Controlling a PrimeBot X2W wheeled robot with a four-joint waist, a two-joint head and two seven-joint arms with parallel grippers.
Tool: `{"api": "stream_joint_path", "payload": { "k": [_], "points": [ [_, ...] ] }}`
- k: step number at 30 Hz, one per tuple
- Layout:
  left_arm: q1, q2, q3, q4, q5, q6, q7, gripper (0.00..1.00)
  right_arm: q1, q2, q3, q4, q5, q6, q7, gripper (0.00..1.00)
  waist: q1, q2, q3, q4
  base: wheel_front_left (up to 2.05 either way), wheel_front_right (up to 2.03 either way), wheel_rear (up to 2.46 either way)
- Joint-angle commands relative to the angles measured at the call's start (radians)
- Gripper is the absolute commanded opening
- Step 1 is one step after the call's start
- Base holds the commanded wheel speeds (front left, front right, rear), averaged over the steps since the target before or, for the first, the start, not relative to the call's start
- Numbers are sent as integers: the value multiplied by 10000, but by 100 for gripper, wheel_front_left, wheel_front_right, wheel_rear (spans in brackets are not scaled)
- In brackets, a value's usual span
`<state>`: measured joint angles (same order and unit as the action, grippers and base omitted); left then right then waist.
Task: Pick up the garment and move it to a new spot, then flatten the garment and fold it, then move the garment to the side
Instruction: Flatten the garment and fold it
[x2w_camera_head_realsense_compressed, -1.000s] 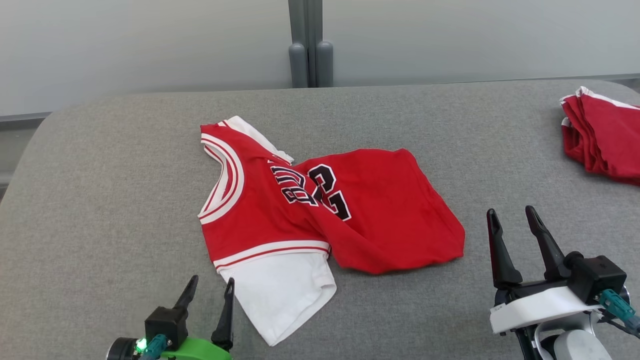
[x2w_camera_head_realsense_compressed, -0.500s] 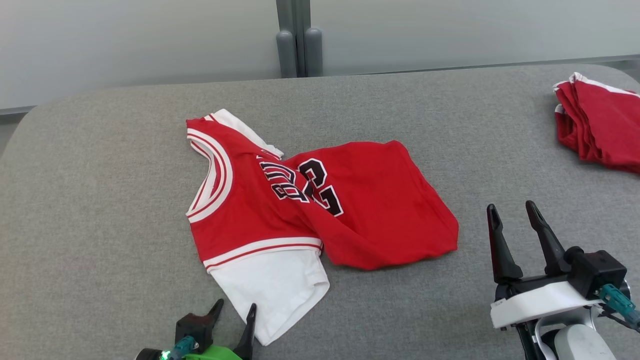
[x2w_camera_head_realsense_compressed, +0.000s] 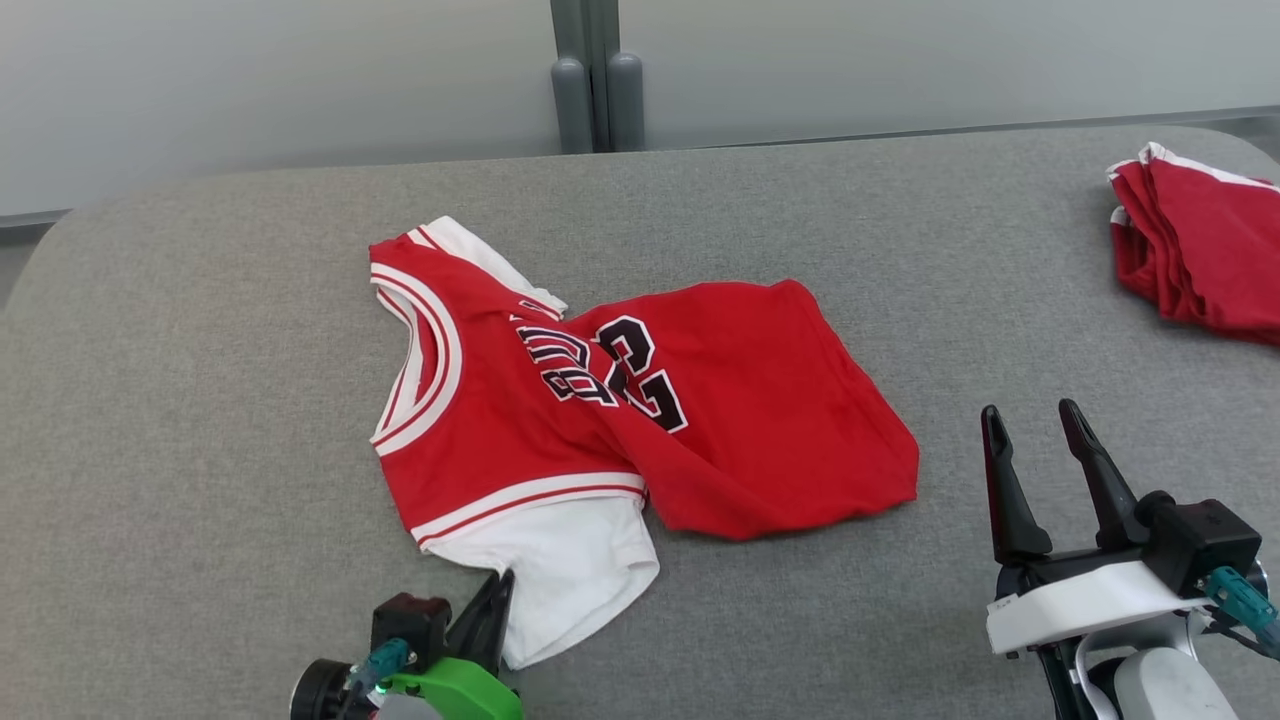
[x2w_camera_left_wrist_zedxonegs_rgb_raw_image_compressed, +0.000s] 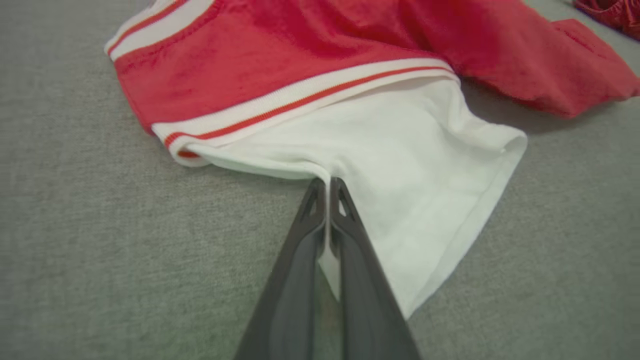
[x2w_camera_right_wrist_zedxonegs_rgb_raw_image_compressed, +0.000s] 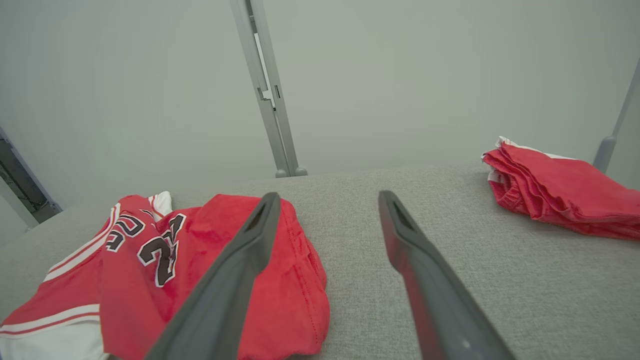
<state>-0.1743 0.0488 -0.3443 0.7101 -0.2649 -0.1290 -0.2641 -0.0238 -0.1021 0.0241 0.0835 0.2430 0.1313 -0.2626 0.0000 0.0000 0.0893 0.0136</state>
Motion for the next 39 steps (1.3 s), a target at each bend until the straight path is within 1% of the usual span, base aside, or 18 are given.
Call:
{"api": "stream_joint_path", "payload": {
  "k": [1,9,16,21,26,27,28,29,33,39],
  "points": [
    [-68,75,164,-173,-104,33,2,0,103,21,-32,-26,-26,-14,-29,100,0,0,-32,104,0,0,0],
    [330,586,1055,-1204,-246,393,1,0,213,31,-213,50,-12,-14,-29,100,0,0,-101,496,0,0,0],
    [1167,1035,1733,-1917,-515,757,1,0,358,-5,-447,258,31,-14,-29,100,0,0,-72,762,0,0,0],
    [1755,1103,1892,-2183,-746,888,30,0,356,-18,-521,412,13,-14,-29,100,0,0,-41,868,0,0,0],
    [2028,1083,1853,-2498,-714,1078,87,0,339,-32,-537,597,-11,-14,-29,100,0,0,-44,939,0,0,0],
    [2016,1056,1825,-2594,-664,1127,80,50,325,-44,-530,634,3,-14,-29,100,0,0,-50,948,0,0,0],
    [1986,1043,1803,-2693,-602,1165,69,96,317,-49,-519,665,12,-14,-29,100,0,0,-63,951,0,0,0],
    [1933,1059,1808,-2760,-575,1203,50,100,309,-53,-498,695,23,-14,-29,100,0,0,-76,947,0,0,0],
    [1721,956,1851,-3193,-392,1216,-6,100,276,-57,-407,794,0,-14,-29,100,0,0,-139,901,0,0,0],
    [1735,700,2384,-4449,105,1243,-7,100,274,-158,-343,841,52,-14,-29,100,0,0,-261,806,0,0,0]
  ]
}}
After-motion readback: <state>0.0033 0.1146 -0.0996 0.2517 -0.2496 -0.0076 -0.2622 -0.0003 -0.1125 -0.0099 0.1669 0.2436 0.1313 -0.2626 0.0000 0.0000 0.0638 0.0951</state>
